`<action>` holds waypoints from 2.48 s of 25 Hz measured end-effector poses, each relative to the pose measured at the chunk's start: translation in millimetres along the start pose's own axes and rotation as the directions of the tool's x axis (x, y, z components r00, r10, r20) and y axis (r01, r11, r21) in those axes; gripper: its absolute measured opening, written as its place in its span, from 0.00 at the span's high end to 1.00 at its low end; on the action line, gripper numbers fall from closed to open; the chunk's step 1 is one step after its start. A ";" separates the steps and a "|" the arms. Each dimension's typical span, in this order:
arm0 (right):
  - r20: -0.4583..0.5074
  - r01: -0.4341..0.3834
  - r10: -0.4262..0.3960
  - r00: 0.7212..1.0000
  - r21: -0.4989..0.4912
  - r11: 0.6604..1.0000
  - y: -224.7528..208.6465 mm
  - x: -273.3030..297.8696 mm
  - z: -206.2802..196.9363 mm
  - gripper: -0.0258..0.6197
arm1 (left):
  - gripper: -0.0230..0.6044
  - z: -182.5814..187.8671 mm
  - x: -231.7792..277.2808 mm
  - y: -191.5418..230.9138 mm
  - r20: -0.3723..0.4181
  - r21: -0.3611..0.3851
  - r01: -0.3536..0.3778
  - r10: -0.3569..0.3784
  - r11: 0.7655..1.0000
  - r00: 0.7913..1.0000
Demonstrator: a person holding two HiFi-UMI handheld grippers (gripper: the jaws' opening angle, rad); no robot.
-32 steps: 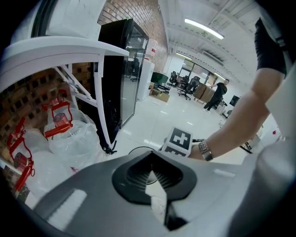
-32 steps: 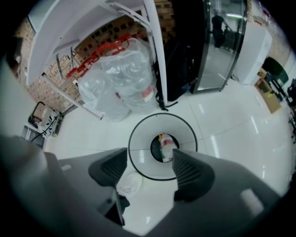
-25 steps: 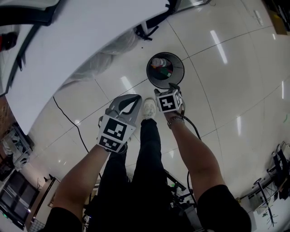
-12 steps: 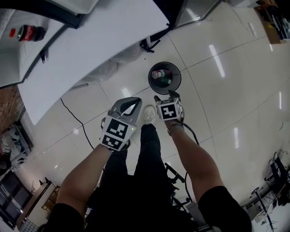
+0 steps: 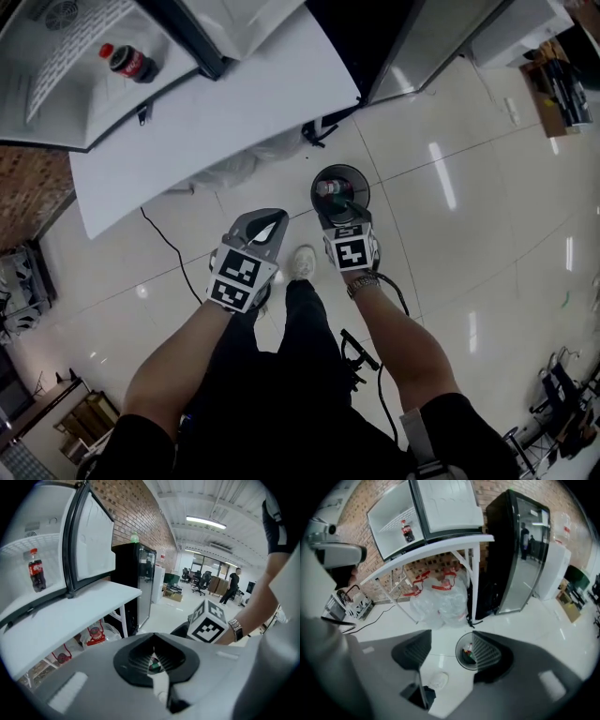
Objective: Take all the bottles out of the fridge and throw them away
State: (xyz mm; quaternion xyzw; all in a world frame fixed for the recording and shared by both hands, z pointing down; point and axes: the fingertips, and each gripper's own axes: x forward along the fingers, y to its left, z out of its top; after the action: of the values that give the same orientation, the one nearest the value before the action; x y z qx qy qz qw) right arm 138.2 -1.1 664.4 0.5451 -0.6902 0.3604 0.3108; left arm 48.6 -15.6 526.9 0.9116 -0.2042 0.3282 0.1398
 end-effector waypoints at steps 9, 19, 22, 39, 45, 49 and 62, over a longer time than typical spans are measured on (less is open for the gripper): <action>0.176 -0.018 0.038 0.984 -0.111 0.994 51.3 -62.3 83.8 0.58 | 0.96 33.1 -69.7 37.4 0.122 -0.052 -0.137 0.143 0.989 0.982; 0.299 -0.046 0.151 0.942 -0.329 0.943 152.3 -80.5 193.6 0.58 | 0.96 51.3 -153.4 115.6 0.254 -0.124 -0.288 0.311 0.950 0.916; 0.326 -0.050 0.179 0.928 -0.366 0.929 178.9 -81.9 225.3 0.59 | 0.96 51.9 -173.2 136.1 0.269 -0.148 -0.313 0.342 0.938 0.900; 0.407 0.000 0.179 0.895 -0.402 0.916 260.9 -36.8 381.6 0.58 | 0.96 54.7 -230.5 251.0 0.285 -0.187 -0.334 0.376 0.924 0.882; 0.413 0.022 0.157 0.897 -0.398 0.917 271.7 -9.3 418.3 0.58 | 0.96 55.9 -236.0 289.3 0.281 -0.192 -0.335 0.379 0.922 0.882; 0.403 0.039 0.133 0.905 -0.389 0.920 274.8 9.1 432.6 0.58 | 0.96 55.6 -239.5 309.7 0.280 -0.194 -0.335 0.379 0.922 0.882; 0.402 0.086 0.049 0.914 -0.312 0.946 266.9 64.5 485.5 0.45 | 0.96 55.1 -245.7 358.8 0.275 -0.179 -0.310 0.350 0.934 0.896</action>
State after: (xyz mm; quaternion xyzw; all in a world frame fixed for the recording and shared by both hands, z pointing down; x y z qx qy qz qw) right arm -153.6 -402.3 409.4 0.5561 -0.7838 0.1188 0.2496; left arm -260.4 -283.0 368.1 0.8919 -0.3960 0.1897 0.1085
